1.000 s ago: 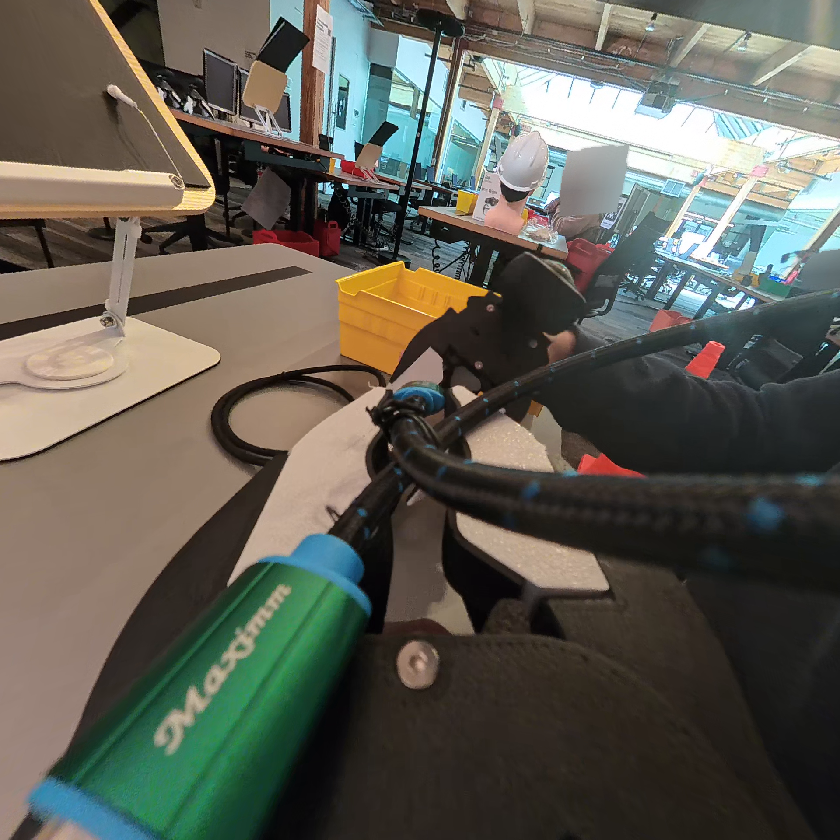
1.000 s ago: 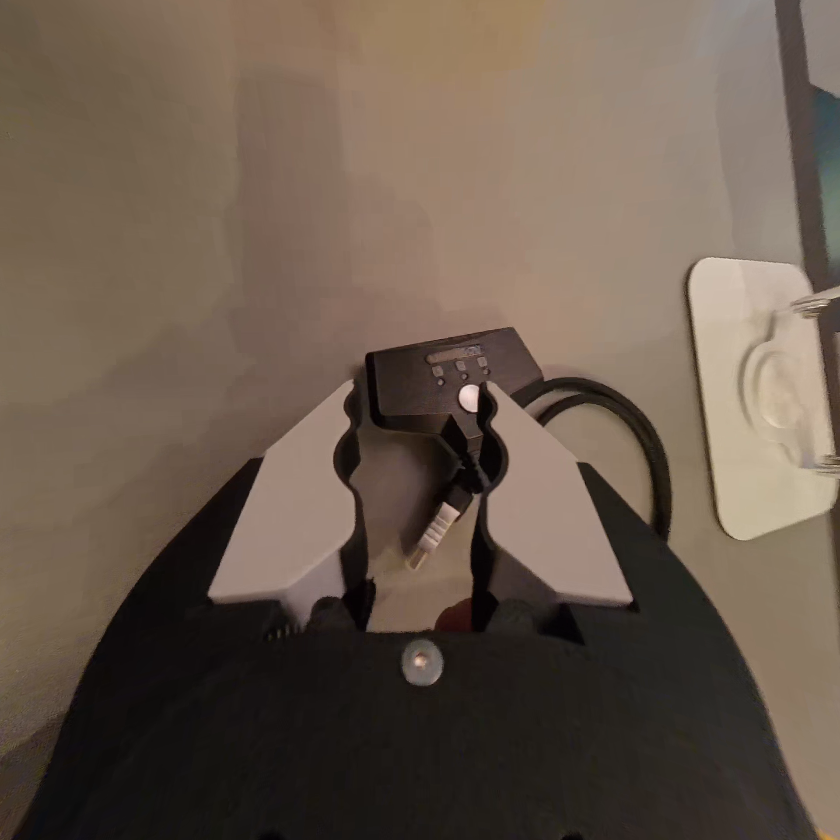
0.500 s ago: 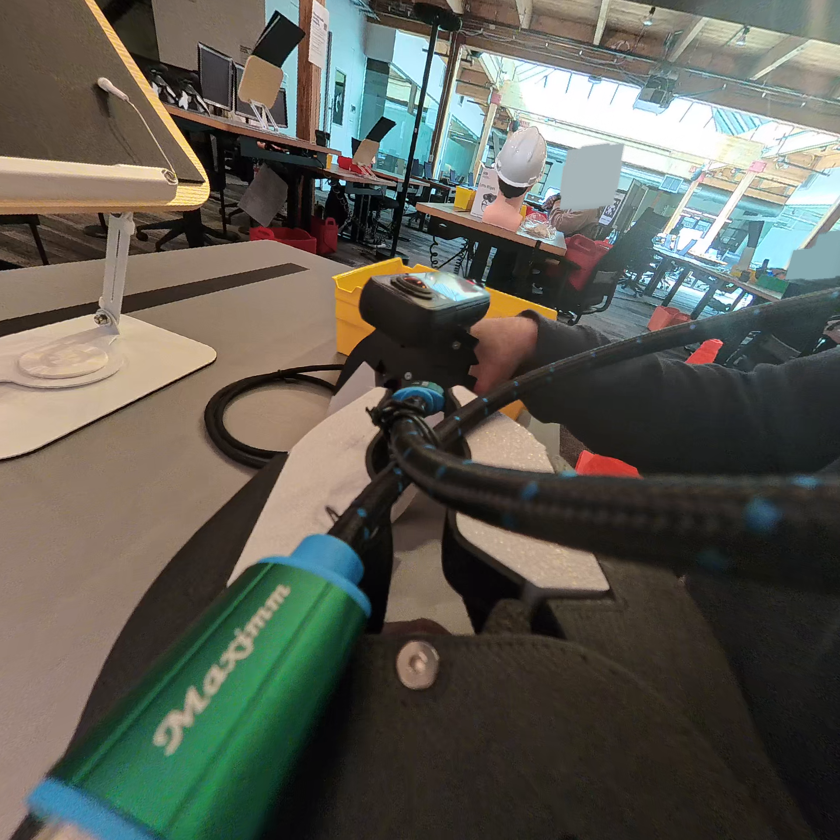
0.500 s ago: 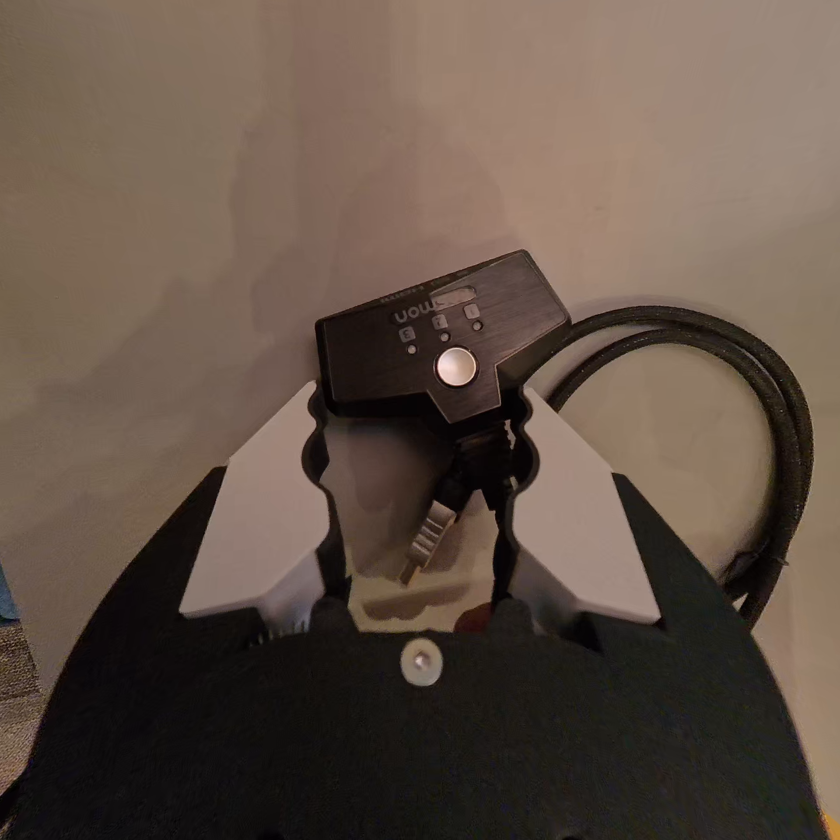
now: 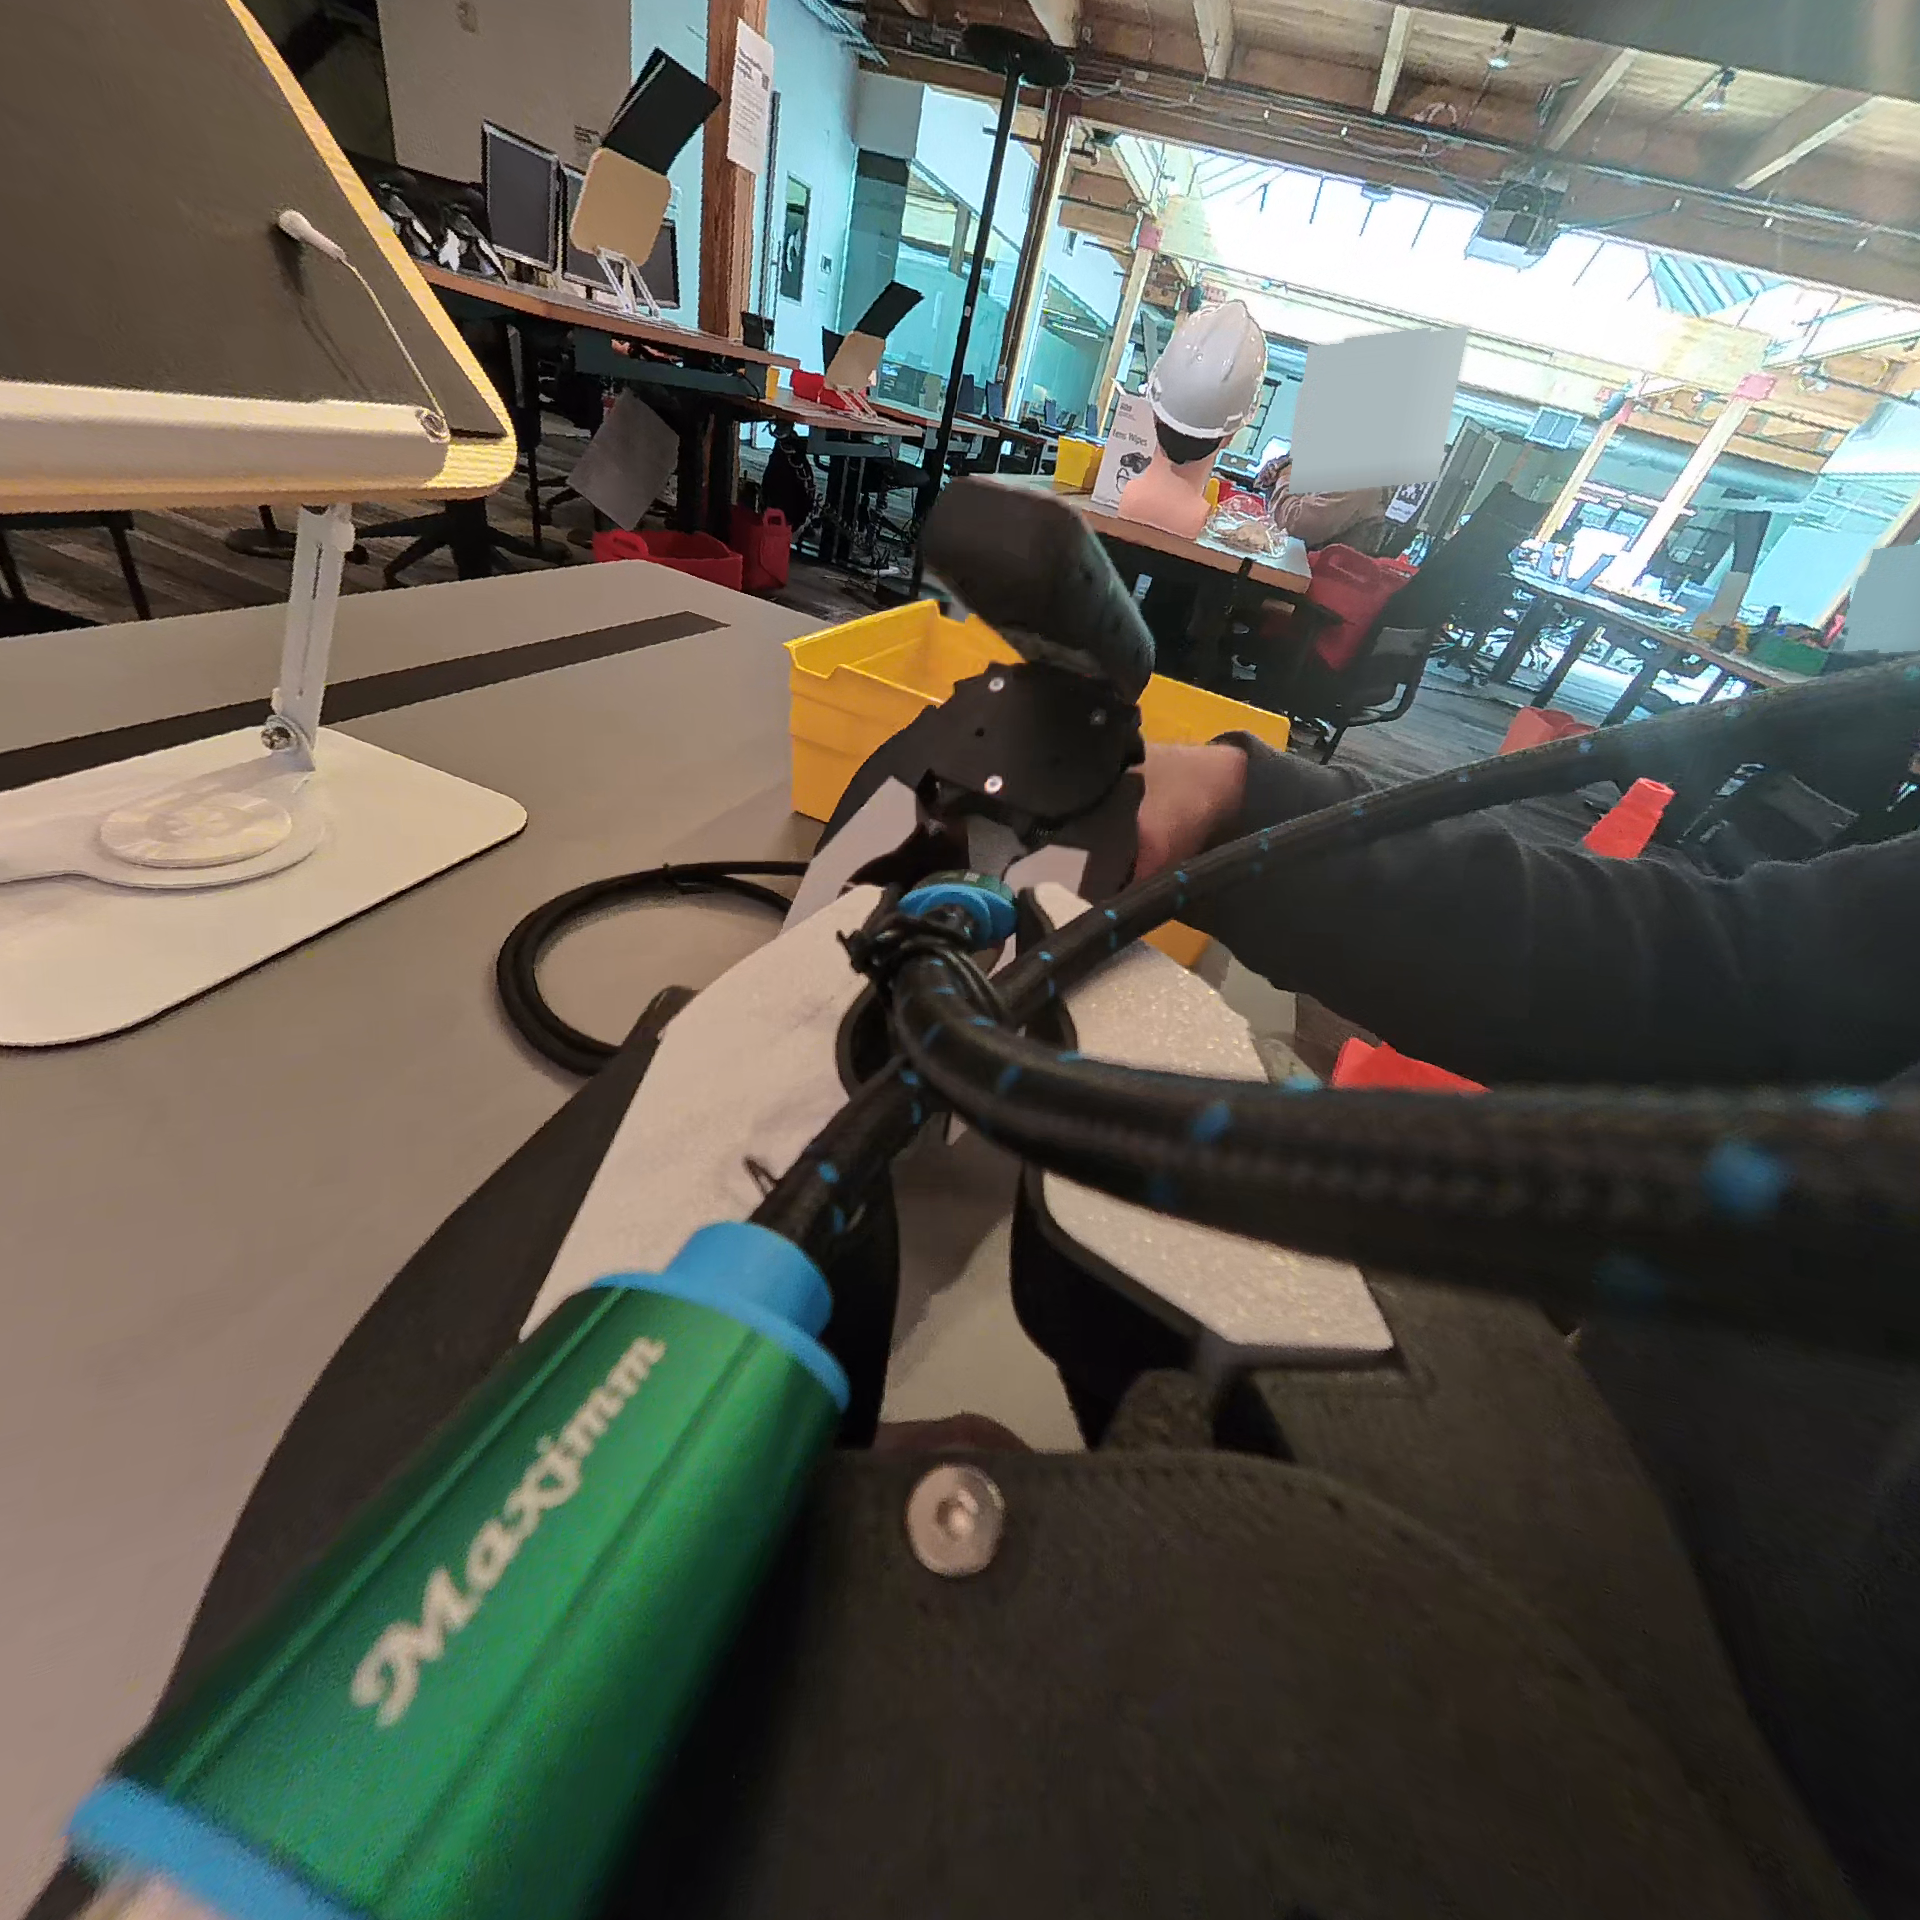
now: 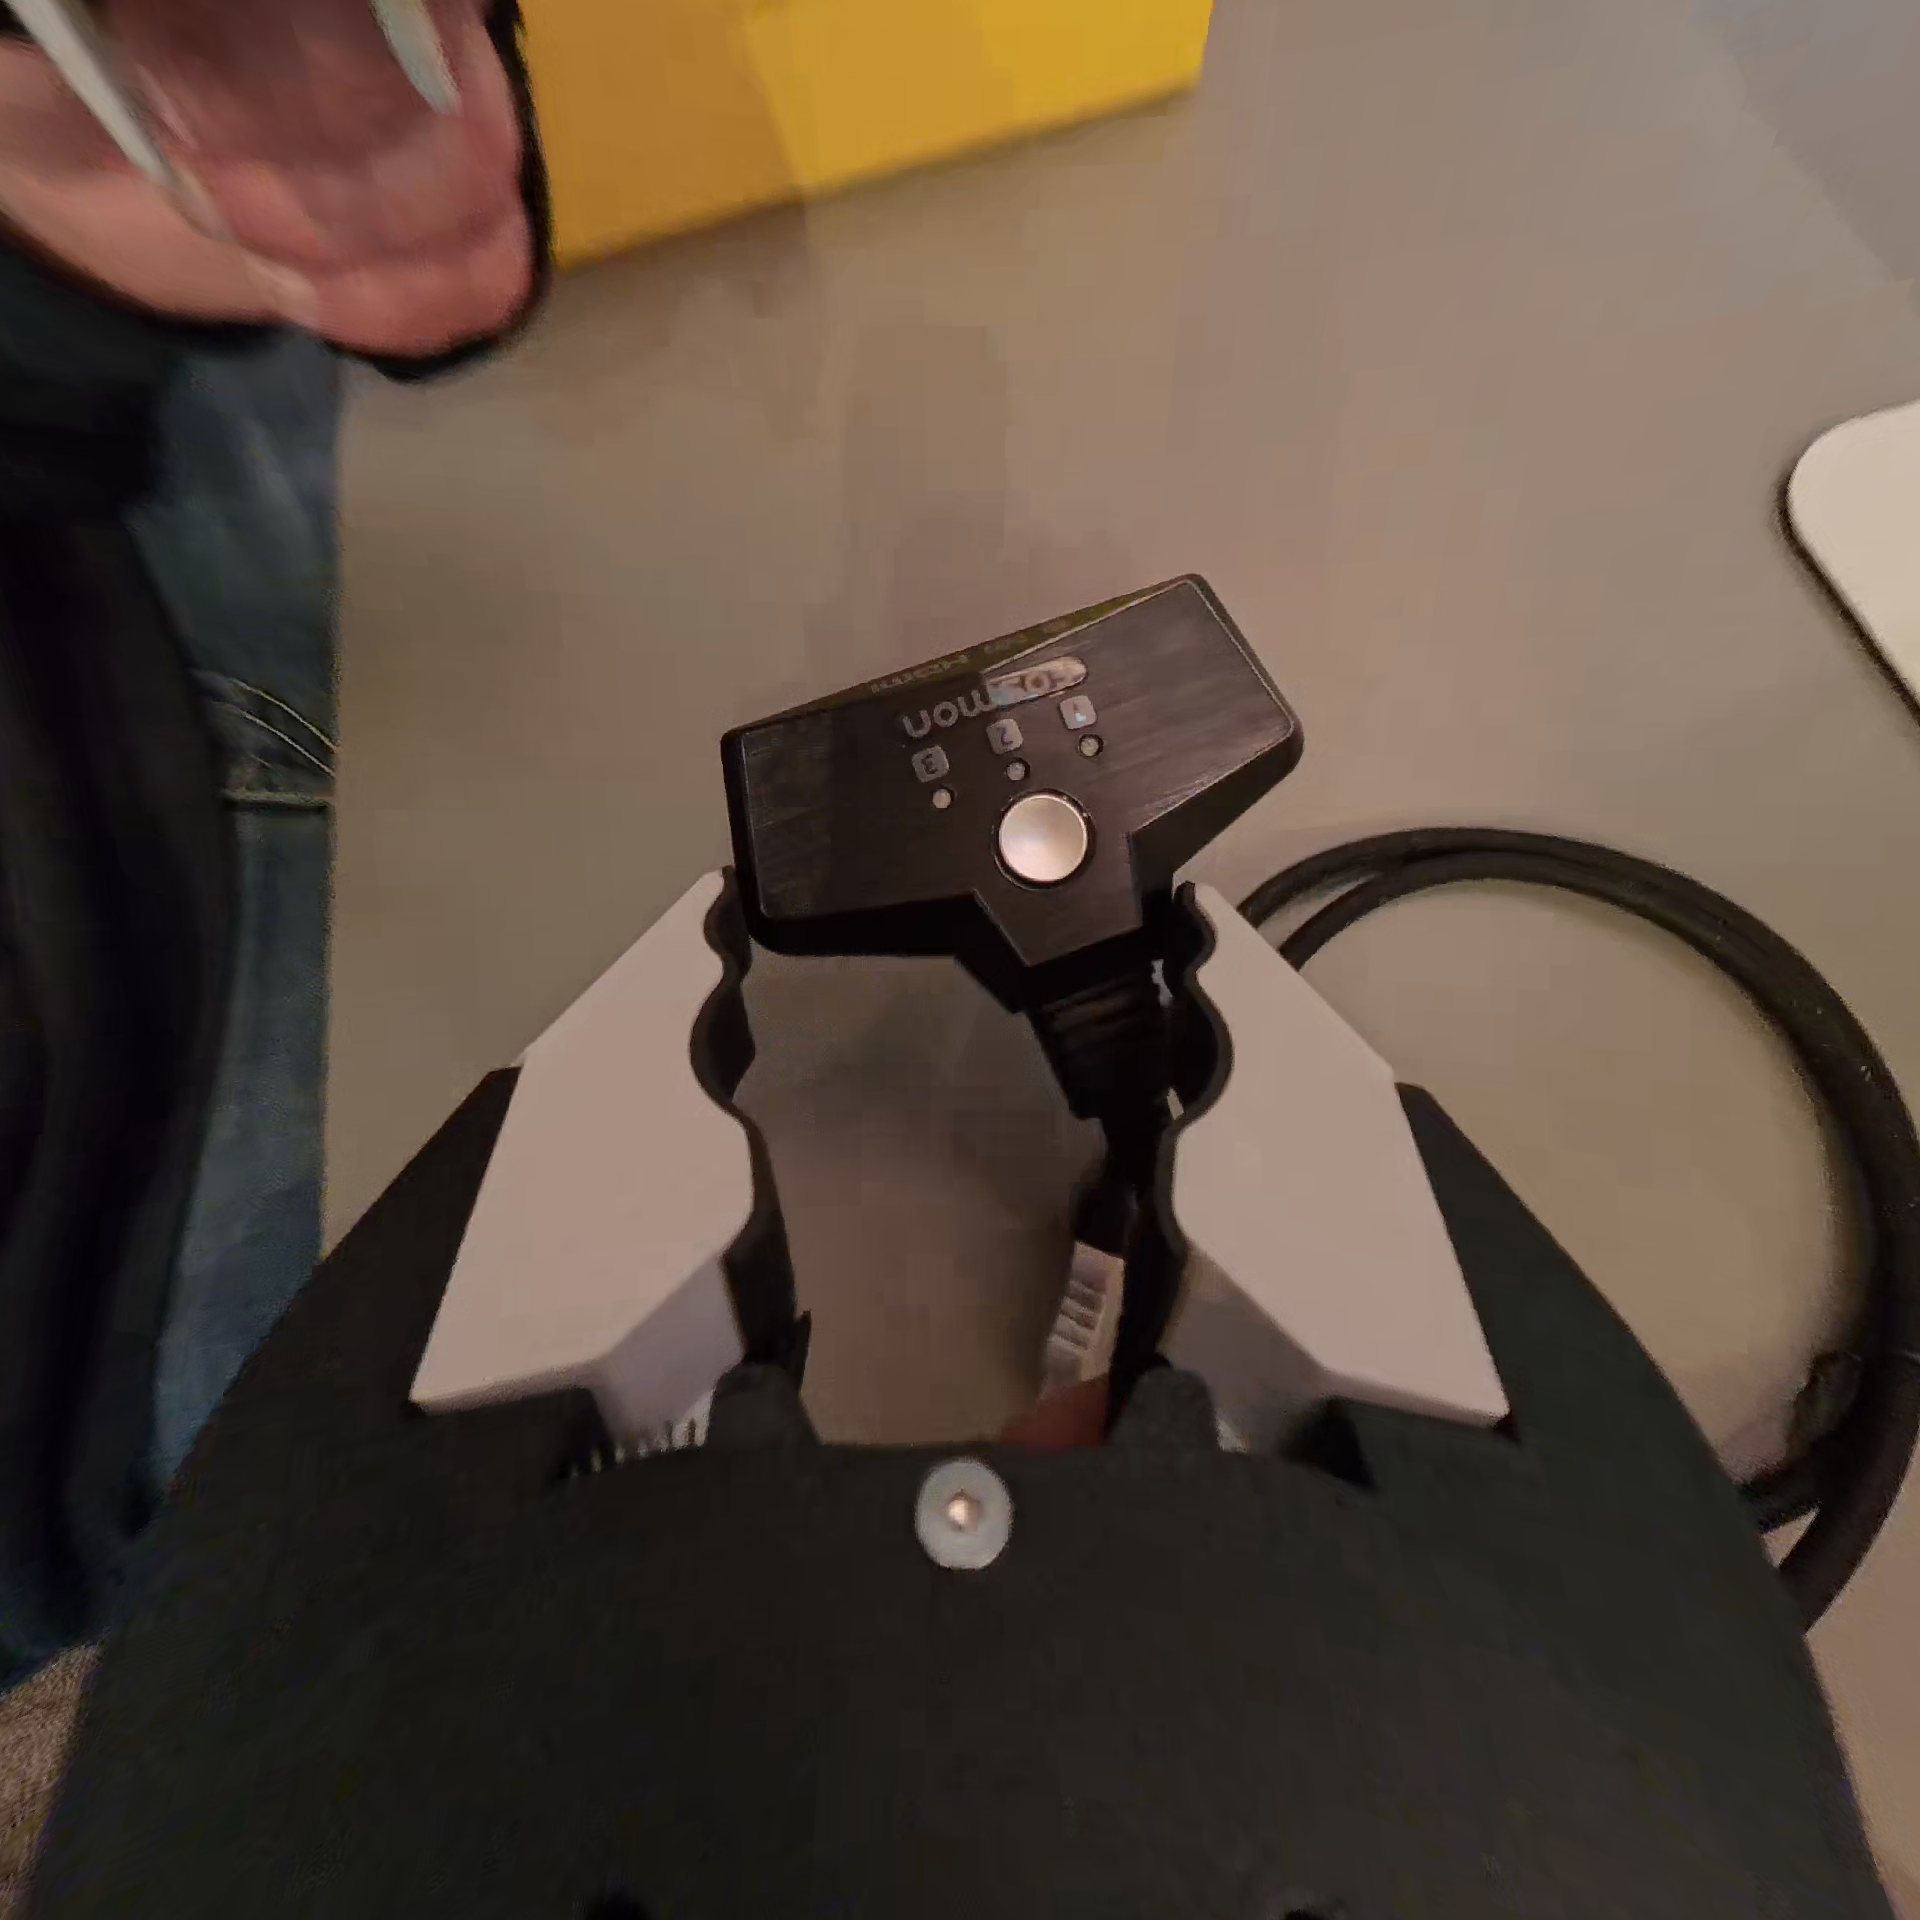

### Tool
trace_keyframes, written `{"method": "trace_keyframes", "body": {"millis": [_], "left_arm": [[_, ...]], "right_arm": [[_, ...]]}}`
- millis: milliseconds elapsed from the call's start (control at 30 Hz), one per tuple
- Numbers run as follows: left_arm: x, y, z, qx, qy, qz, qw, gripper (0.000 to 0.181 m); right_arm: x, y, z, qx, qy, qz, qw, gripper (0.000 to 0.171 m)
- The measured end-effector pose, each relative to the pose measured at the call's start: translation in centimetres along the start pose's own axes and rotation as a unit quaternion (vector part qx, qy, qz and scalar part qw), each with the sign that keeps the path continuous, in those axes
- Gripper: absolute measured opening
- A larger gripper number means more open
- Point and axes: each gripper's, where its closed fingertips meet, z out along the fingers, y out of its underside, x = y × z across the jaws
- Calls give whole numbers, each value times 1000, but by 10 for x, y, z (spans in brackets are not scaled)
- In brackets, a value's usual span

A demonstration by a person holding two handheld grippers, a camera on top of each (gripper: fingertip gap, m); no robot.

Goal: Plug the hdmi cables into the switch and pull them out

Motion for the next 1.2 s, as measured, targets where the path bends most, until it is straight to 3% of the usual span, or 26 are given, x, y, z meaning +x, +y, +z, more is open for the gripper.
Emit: {"method": "trace_keyframes", "body": {"millis": [300,1200], "left_arm": [[1,-7,-5,-2,-13,35,999,22],[13,6,5,-32,-5,84,996,22]], "right_arm": [[-25,-46,-28,110,-71,20,991,79],[-41,-62,-40,143,-105,21,984,79]]}}
